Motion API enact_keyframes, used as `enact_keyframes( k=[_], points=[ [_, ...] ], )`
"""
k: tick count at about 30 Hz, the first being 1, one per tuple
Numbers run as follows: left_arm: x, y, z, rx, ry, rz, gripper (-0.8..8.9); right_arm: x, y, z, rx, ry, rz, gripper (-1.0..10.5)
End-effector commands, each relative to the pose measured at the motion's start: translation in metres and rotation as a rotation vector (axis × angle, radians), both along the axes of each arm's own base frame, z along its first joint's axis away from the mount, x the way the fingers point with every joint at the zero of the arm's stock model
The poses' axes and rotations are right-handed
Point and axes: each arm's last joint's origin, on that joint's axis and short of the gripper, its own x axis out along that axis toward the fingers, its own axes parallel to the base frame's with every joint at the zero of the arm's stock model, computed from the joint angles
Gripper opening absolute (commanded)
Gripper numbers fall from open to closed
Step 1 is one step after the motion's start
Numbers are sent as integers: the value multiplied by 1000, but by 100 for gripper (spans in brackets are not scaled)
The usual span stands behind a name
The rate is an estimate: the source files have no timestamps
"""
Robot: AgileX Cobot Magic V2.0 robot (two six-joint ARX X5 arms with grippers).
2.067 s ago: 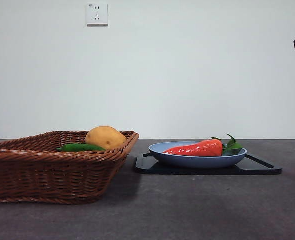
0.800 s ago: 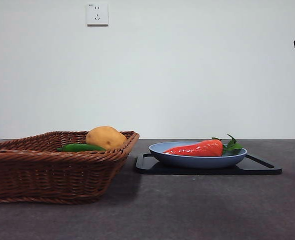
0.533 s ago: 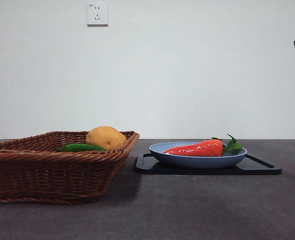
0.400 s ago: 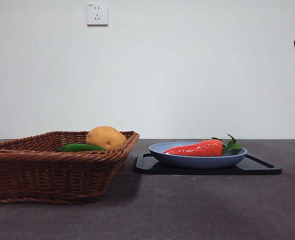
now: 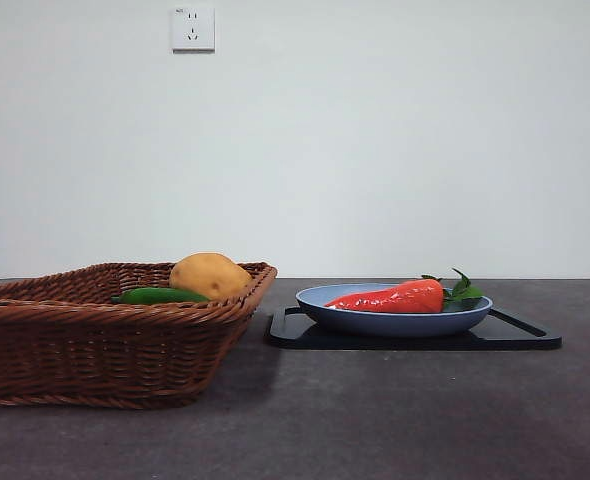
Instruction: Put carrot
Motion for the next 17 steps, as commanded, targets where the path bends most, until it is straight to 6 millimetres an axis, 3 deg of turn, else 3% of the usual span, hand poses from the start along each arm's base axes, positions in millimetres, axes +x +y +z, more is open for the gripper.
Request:
enact_keyframes(
  k=[1, 9, 17],
  points=[
    [0, 0, -1, -5, -7, 3, 8, 2, -8, -18, -4, -16, -35, 6],
    [0, 0, -1, -5, -7, 3, 8, 8, -20, -57, 21, -14, -158, 6],
    [0, 0, -1, -5, -7, 3, 8, 7, -22, -66, 15, 23, -171, 6]
  ],
)
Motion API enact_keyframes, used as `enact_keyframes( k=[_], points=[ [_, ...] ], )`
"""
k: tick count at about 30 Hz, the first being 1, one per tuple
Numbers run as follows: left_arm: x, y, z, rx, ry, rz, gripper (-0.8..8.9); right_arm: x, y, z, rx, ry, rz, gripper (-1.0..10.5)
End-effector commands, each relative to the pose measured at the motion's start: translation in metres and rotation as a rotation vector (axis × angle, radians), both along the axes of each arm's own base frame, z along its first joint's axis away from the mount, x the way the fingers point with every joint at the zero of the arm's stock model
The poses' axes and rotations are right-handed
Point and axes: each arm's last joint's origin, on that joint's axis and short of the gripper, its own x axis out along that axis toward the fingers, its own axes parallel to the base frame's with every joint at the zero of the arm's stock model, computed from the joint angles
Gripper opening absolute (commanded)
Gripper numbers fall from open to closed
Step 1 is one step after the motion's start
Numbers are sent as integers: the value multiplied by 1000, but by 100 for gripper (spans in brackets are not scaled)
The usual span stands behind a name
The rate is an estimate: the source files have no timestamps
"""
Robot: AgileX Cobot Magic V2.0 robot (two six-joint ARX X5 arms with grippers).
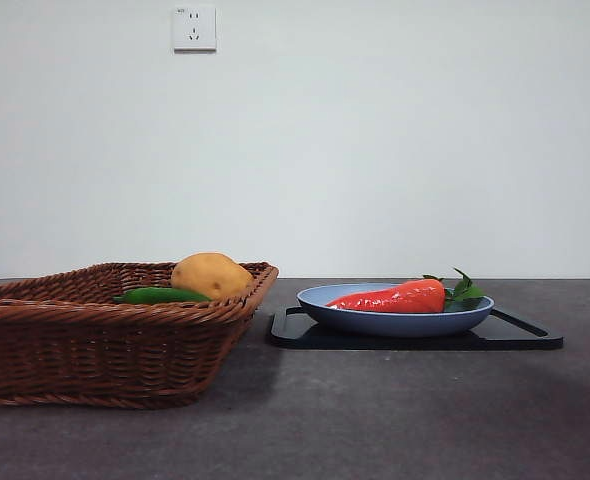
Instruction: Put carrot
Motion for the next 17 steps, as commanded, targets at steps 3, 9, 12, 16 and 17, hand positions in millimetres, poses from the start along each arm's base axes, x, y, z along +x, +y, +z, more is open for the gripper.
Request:
enact_keyframes(
  k=[3, 9, 12, 16, 17],
  points=[
    [0, 0, -1, -5, -7, 3, 8, 0, 0, -1, 8, 6, -6, 10],
    [0, 0, -1, -5, -8, 3, 8, 0, 0, -1, 8, 8, -7, 11],
    [0, 0, -1, -5, -7, 3, 8, 0, 0, -1, 8, 8, -7, 11],
    [0, 0, -1, -5, -7, 3, 8, 0, 0, -1, 8, 8, -7, 11],
    [0, 0, -1, -5, -7, 3, 8, 0, 0, -1, 8, 8, -7, 11]
  ],
)
